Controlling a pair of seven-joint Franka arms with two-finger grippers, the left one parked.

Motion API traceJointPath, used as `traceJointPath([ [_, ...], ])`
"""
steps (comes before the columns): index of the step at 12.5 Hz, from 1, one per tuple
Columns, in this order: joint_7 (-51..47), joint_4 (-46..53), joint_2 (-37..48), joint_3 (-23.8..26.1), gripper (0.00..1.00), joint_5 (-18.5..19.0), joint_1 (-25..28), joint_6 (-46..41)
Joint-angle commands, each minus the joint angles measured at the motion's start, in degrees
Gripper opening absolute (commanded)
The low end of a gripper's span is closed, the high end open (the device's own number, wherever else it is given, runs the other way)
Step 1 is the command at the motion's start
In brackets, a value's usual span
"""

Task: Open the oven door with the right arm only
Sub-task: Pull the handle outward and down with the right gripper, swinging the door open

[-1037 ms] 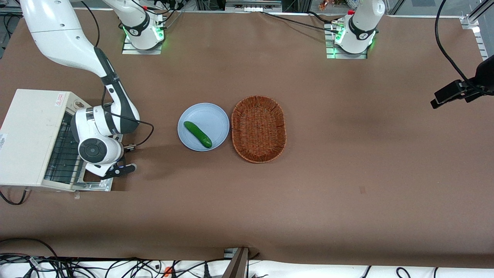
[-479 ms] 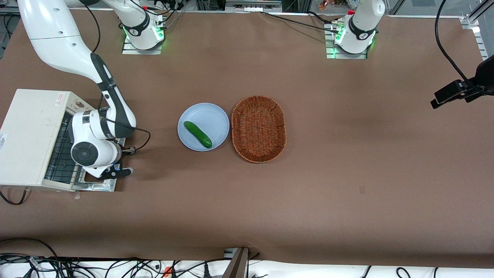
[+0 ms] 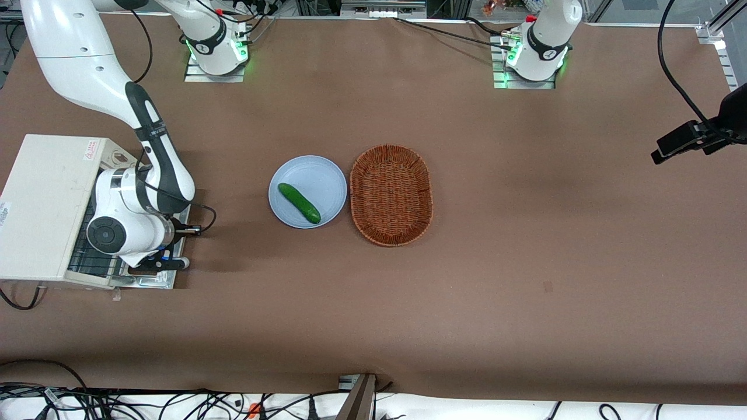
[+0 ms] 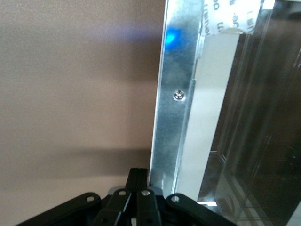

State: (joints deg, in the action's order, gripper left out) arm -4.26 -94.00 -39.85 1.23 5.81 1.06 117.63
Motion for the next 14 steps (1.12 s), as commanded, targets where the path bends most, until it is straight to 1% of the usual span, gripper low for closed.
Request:
traceJointPath([
  [1, -0.13, 1.62, 0.57, -1.75, 0.0, 1.49, -0.36, -5.82],
  [4, -4.07, 2.24, 0.57, -1.49, 0.0, 1.49, -0.1, -7.24],
  [7, -5.05, 2.07, 0.48, -1.4, 0.0, 1.31, 0.08, -7.59],
  [9, -5.14, 2.07, 0.22, -1.4, 0.0, -0.88, 0.17, -7.51],
  [11, -5.23, 2.16, -0.05, -1.4, 0.0, -1.15, 0.52, -7.51],
  [13, -5.31, 2.24, -0.05, -1.4, 0.0, -4.3, 1.13, -7.42],
  [14, -6.62, 2.24, -0.05, -1.4, 0.0, -4.84, 2.26, -7.42],
])
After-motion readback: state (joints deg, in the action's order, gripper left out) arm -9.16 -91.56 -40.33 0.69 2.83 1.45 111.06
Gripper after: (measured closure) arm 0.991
